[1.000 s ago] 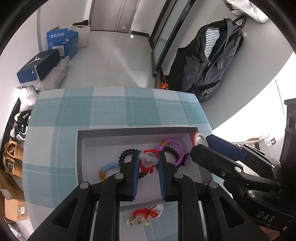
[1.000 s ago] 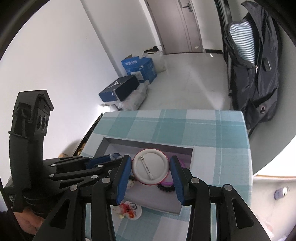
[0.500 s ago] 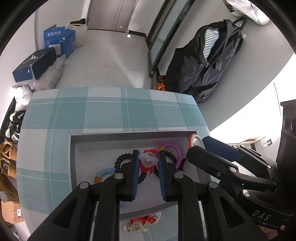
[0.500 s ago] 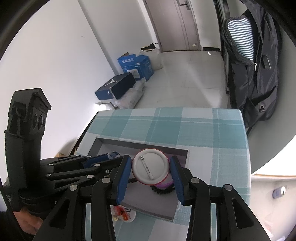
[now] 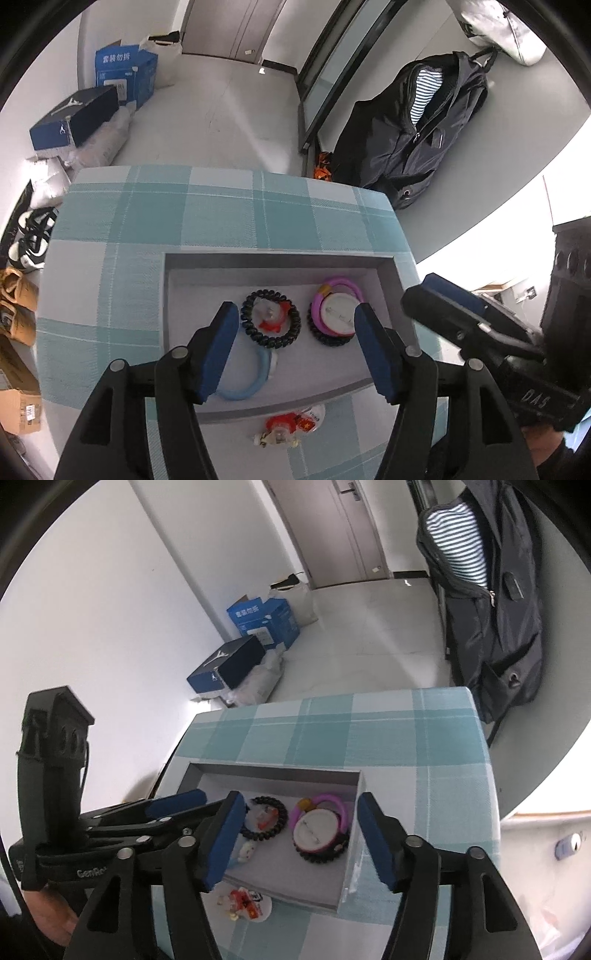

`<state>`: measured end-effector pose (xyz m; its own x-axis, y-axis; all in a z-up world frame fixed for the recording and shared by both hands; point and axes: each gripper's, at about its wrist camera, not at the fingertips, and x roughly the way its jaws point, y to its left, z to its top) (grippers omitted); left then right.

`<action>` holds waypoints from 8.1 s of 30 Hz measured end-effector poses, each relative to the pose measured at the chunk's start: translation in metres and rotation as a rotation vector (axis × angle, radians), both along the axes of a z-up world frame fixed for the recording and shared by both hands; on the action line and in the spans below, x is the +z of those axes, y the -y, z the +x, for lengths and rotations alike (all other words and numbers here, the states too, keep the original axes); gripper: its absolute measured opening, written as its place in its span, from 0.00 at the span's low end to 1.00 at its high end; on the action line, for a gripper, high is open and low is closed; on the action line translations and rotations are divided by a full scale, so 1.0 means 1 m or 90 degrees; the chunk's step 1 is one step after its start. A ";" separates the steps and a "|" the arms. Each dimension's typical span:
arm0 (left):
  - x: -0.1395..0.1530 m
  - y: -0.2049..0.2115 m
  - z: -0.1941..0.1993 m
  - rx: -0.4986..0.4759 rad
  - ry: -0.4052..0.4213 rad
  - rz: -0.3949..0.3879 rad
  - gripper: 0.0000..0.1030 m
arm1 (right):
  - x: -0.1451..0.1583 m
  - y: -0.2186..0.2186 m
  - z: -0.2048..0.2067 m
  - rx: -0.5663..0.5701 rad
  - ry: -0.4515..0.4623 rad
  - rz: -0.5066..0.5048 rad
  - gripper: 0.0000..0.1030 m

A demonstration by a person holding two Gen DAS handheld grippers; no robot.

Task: Organize jewelry
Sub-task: 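Move the left gripper back and grasp the red-and-yellow charm cluster, then grasp the white printed logo badge with the right gripper while the left gripper holds the charm, then lower the charm cluster and logo badge into the grey box and open both grippers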

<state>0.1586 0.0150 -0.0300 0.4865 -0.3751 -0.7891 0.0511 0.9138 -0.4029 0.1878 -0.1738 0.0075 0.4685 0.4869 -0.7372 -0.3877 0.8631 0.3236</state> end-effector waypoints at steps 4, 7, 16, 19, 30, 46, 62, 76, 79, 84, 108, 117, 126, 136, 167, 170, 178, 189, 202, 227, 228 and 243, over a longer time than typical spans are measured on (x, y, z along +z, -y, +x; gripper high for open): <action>0.000 -0.004 -0.006 0.009 0.001 0.003 0.59 | 0.006 0.001 -0.005 0.001 0.012 0.002 0.70; 0.001 -0.006 -0.011 0.019 0.004 0.009 0.59 | 0.010 0.001 -0.009 0.001 0.019 0.007 0.74; 0.007 -0.014 -0.031 0.030 0.015 0.015 0.59 | 0.018 0.005 -0.026 -0.003 0.026 0.005 0.78; 0.008 -0.016 -0.039 0.034 0.019 0.012 0.59 | 0.019 0.005 -0.033 -0.003 0.028 0.005 0.80; 0.000 -0.019 -0.063 0.044 0.003 0.012 0.68 | 0.013 0.006 -0.054 -0.008 0.026 -0.006 0.86; -0.033 0.002 -0.083 0.011 -0.024 0.088 0.69 | -0.018 0.017 -0.076 -0.023 -0.011 -0.008 0.96; -0.041 0.019 -0.071 -0.057 -0.033 0.082 0.29 | -0.041 0.026 -0.074 -0.045 -0.057 -0.012 0.96; -0.038 0.026 -0.064 -0.090 -0.027 0.094 0.14 | -0.044 0.024 -0.072 -0.046 -0.062 -0.007 0.96; -0.038 0.026 -0.065 -0.093 -0.027 0.094 0.14 | -0.044 0.025 -0.071 -0.047 -0.063 -0.006 0.96; -0.033 0.020 -0.066 -0.079 -0.017 0.066 0.14 | -0.044 0.025 -0.071 -0.048 -0.062 -0.006 0.96; -0.013 -0.041 -0.082 0.034 0.019 -0.044 0.14 | -0.061 -0.016 -0.075 0.029 -0.088 -0.028 0.89; -0.015 -0.055 -0.091 0.048 0.030 -0.046 0.14 | -0.072 -0.038 -0.072 0.047 -0.082 -0.083 0.71; -0.015 -0.061 -0.095 0.047 0.037 -0.043 0.14 | -0.075 -0.060 -0.066 0.048 -0.058 -0.131 0.47; -0.014 -0.061 -0.098 0.045 0.041 -0.042 0.14 | -0.076 -0.084 -0.074 0.069 -0.007 -0.202 0.28; -0.006 -0.057 -0.100 0.038 0.055 -0.039 0.14 | -0.041 -0.061 -0.094 0.086 0.005 -0.092 0.03; -0.002 -0.054 -0.098 0.033 0.060 -0.038 0.14 | -0.033 -0.056 -0.095 0.082 0.011 -0.078 0.03; 0.010 -0.040 -0.088 0.016 0.071 -0.035 0.14 | 0.000 -0.034 -0.093 0.061 0.030 -0.022 0.03; 0.027 -0.019 -0.057 -0.006 0.086 -0.018 0.14 | 0.039 -0.022 -0.072 0.054 0.072 0.017 0.03; 0.021 0.007 -0.011 -0.018 0.064 -0.016 0.14 | 0.031 -0.007 -0.034 0.047 0.056 0.037 0.04; 0.001 0.017 0.014 -0.019 0.023 -0.023 0.14 | 0.004 0.001 -0.005 0.055 0.004 0.061 0.04; 0.001 0.016 0.014 -0.018 0.022 -0.025 0.14 | 0.004 0.001 -0.005 0.057 0.004 0.061 0.04; 0.000 -0.009 0.004 0.042 0.014 -0.030 0.59 | 0.005 0.005 -0.007 0.036 0.008 0.062 0.37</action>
